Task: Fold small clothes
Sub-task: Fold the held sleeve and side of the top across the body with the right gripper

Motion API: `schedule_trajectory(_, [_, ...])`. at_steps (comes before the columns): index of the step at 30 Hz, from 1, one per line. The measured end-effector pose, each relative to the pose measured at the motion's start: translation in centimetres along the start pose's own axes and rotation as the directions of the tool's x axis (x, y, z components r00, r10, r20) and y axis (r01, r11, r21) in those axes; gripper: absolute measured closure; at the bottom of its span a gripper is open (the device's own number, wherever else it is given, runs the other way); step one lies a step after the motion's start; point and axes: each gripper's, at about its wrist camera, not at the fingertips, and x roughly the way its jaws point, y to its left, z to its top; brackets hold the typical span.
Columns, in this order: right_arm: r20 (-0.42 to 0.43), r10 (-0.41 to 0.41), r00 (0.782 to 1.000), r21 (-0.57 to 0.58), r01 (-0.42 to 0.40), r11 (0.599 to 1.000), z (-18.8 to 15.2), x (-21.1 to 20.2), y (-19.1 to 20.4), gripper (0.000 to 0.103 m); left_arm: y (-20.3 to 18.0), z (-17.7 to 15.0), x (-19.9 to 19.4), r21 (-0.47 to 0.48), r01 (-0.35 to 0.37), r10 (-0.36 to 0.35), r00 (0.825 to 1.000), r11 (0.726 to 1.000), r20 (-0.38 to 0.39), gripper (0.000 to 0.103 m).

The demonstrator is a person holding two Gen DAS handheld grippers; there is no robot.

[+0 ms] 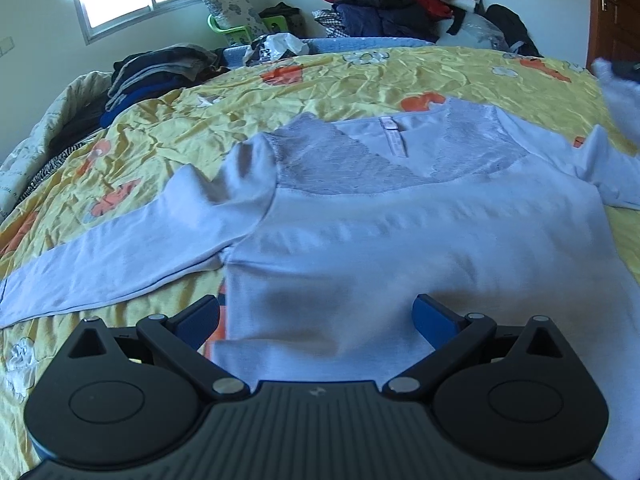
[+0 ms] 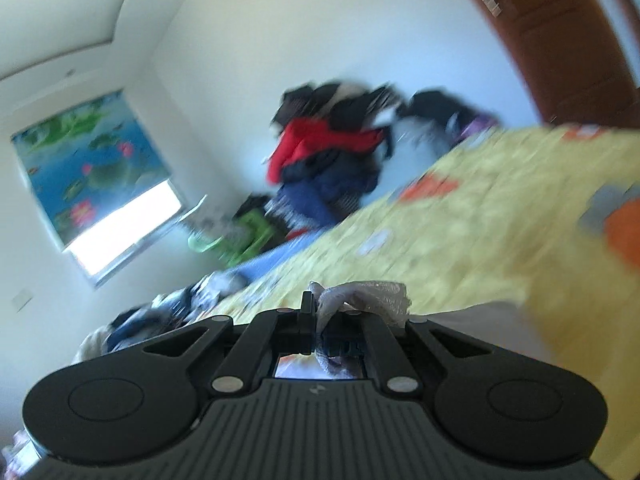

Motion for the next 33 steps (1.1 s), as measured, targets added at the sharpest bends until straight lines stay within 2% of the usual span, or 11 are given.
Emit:
schedule_trajectory(5, [-0.168, 0.045, 0.985, 0.023, -0.042, 0.999, -4.1, 2.8, 3.9, 0.095, 1.1, -0.1, 0.0, -0.025, -0.004, 0.004, 1.000, 1.000, -0.001, 0.000])
schedule_trajectory(8, [-0.269, 0.067, 0.961, 0.080, -0.047, 0.996, -6.7, 3.7, 5.2, 0.095, 1.7, -0.3, 0.0, -0.021, -0.015, 0.015, 1.000, 1.000, 0.007, 0.000])
schedule_trajectory(11, [-0.331, 0.101, 0.938, 0.173, -0.045, 0.984, -9.0, 3.8, 6.0, 0.094, 2.2, -0.4, -0.1, -0.018, -0.036, 0.037, 0.999, 0.999, 0.020, 0.000])
schedule_trajectory(14, [-0.347, 0.146, 0.926, 0.240, -0.062, 0.969, -9.7, 4.7, 6.8, 0.094, 2.7, -0.6, 0.0, -0.025, -0.045, 0.046, 0.999, 0.999, 0.021, 0.000])
schedule_trajectory(20, [-0.347, 0.166, 0.923, 0.227, -0.089, 0.970, -10.3, 6.3, 9.6, 0.094, 3.8, -1.0, 0.3, -0.055, -0.039, 0.039, 0.999, 0.998, 0.000, 0.000])
schedule_trajectory(27, [-0.369, 0.198, 0.908, 0.198, -0.132, 0.971, -12.0, 7.6, 13.4, 0.094, 5.1, -1.0, 0.4, -0.072, -0.065, 0.066, 0.998, 0.995, 0.005, 0.000])
schedule_trajectory(31, [-0.370, 0.195, 0.908, 0.160, -0.145, 0.976, -12.9, 9.0, 15.7, 0.094, 6.5, -0.9, 0.3, -0.099, -0.081, 0.082, 0.997, 0.992, 0.006, 0.000])
schedule_trajectory(33, [-0.365, 0.223, 0.904, 0.179, -0.167, 0.970, -13.2, 9.7, 16.6, 0.094, 7.1, -1.0, 0.2, -0.112, -0.088, 0.089, 0.996, 0.990, 0.006, 0.000])
